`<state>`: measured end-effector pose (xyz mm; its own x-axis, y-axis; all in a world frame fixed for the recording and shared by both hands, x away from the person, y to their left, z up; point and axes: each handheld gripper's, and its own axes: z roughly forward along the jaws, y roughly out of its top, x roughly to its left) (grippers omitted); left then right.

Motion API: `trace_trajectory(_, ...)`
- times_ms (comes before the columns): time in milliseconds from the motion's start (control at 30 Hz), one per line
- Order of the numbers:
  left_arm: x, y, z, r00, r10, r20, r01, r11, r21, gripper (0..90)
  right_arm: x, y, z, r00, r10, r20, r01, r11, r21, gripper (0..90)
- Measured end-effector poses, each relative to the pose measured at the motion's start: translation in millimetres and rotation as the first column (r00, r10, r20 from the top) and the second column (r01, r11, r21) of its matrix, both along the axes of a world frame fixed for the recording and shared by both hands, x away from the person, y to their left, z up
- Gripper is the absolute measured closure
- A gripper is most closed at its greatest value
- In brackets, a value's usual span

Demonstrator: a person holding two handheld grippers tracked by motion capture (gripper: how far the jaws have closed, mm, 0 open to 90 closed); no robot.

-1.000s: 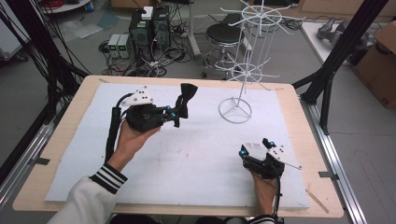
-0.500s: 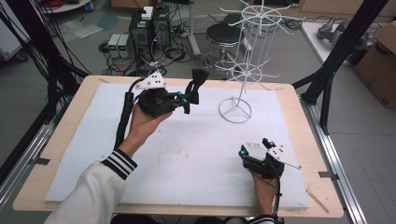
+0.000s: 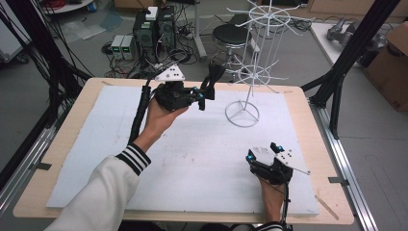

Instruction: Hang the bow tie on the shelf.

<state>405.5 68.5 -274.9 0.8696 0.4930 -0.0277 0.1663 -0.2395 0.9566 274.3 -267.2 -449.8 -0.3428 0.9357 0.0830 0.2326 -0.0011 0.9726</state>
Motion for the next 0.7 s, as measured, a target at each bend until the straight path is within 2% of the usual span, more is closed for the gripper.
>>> trace_trajectory(300, 8.2, -17.2, 1.8, 1.0000, -0.007, 0.002, 0.007, 0.9999, 0.014, 86.6, 0.2, -0.2, 0.0, 1.0000, -0.002, -0.003, 0.002, 1.0000, 0.001, 9.4)
trace_trajectory(700, 16.9, -38.9, 1.1, 0.9996, -0.025, -0.014, 0.025, 0.9997, 0.004, 86.5, 0.4, -0.3, 0.1, 1.0000, -0.001, -0.008, 0.001, 1.0000, 0.003, 9.4)
